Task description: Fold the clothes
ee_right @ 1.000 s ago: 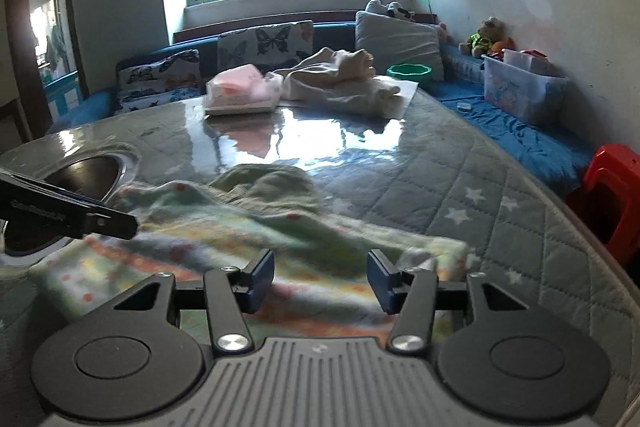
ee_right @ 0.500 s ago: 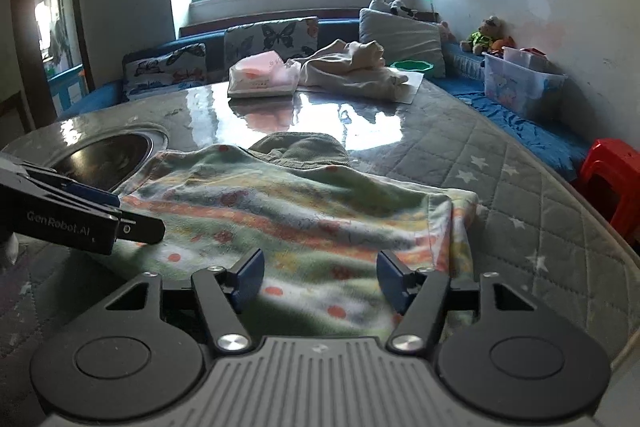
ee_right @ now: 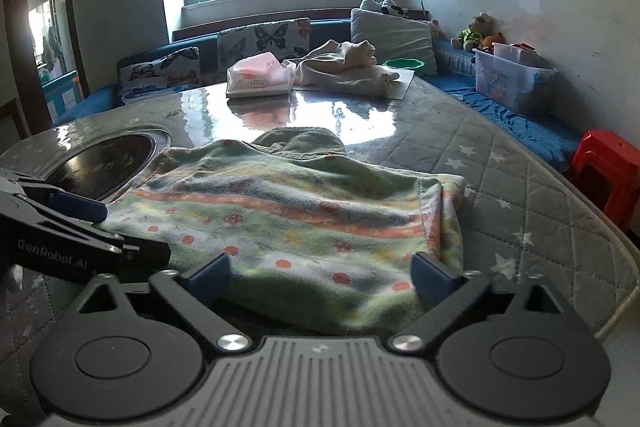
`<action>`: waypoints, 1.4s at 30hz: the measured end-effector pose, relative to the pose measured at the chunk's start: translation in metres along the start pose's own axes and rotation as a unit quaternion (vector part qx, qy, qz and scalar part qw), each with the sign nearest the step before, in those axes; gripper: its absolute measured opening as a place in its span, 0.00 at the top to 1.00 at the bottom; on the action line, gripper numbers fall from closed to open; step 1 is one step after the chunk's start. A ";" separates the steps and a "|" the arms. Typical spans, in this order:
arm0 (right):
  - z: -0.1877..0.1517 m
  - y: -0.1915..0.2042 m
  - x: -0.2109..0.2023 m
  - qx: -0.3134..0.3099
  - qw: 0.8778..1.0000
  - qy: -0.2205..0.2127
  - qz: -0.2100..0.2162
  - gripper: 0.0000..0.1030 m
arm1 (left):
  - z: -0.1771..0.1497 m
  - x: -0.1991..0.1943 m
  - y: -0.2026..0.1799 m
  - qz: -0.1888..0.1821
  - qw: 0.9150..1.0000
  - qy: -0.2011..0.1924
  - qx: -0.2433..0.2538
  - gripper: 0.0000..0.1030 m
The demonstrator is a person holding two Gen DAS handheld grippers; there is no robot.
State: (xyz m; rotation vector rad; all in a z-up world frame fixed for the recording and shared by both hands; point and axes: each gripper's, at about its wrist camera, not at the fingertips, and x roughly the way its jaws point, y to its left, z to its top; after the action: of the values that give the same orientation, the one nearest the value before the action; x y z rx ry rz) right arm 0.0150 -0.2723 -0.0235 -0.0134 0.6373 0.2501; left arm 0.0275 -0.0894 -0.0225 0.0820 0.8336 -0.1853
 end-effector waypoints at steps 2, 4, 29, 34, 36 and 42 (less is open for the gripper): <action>-0.001 0.001 -0.003 -0.001 1.000 -0.001 -0.006 0.00 | -0.003 -0.002 -0.002 0.002 1.000 0.001 0.001 0.07; -0.002 0.001 -0.005 0.000 1.000 -0.001 -0.007 0.00 | -0.005 -0.004 -0.004 0.003 1.000 0.001 0.003 0.06; -0.023 0.006 -0.029 0.024 0.999 -0.004 -0.042 0.00 | -0.040 -0.026 -0.003 0.002 1.000 0.018 -0.011 0.00; -0.025 0.008 -0.036 0.030 0.998 -0.013 -0.048 0.00 | -0.046 -0.034 -0.001 0.004 1.000 0.015 -0.013 0.00; -0.024 0.009 -0.038 0.029 0.999 -0.014 -0.044 0.00 | -0.049 -0.037 0.001 0.005 1.000 0.012 -0.015 0.00; -0.026 0.017 -0.041 0.026 0.999 -0.007 -0.027 0.00 | -0.055 -0.045 0.000 0.004 1.000 0.007 -0.017 0.00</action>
State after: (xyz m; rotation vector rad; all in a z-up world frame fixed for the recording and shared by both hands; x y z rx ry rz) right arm -0.0362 -0.2680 -0.0189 0.0207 0.6284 0.1813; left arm -0.0422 -0.0753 -0.0263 0.0554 0.8493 -0.1642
